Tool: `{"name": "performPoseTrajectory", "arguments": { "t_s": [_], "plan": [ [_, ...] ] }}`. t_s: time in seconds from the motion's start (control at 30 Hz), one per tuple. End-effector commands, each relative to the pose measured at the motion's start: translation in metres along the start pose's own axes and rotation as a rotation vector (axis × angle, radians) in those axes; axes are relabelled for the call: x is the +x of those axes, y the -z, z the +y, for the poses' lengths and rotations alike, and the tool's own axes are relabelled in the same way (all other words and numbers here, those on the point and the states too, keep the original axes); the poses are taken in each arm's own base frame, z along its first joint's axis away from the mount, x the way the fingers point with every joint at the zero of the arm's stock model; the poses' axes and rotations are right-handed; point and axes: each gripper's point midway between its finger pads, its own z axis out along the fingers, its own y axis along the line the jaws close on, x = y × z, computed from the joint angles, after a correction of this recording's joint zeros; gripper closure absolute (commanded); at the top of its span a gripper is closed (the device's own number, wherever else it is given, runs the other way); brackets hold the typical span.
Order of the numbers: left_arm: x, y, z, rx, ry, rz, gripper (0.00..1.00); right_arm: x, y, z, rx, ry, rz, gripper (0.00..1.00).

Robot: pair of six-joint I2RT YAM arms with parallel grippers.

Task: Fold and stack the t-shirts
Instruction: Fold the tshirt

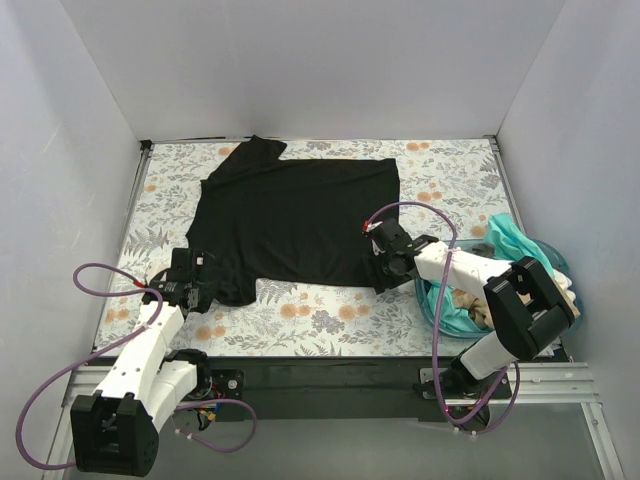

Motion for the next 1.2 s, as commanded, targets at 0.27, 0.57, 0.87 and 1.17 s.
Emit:
{"name": "performPoseTrajectory", "arguments": {
  "t_s": [0.27, 0.57, 0.87, 1.17],
  "plan": [
    [-0.015, 0.009, -0.023, 0.066, 0.011, -0.048, 1.0, -0.007, -0.003, -0.006, 0.036, 0.019, 0.009, 0.71],
    [-0.021, 0.021, -0.057, 0.182, -0.01, -0.041, 1.0, -0.028, 0.008, -0.01, 0.063, 0.018, -0.061, 0.99],
    [-0.028, 0.037, -0.097, 0.294, -0.035, -0.031, 1.0, -0.061, 0.03, -0.017, 0.102, 0.012, -0.168, 0.99],
    [-0.045, 0.043, -0.139, 0.338, -0.037, -0.063, 1.0, -0.095, 0.037, -0.028, 0.135, 0.002, -0.217, 0.99]
  ]
}}
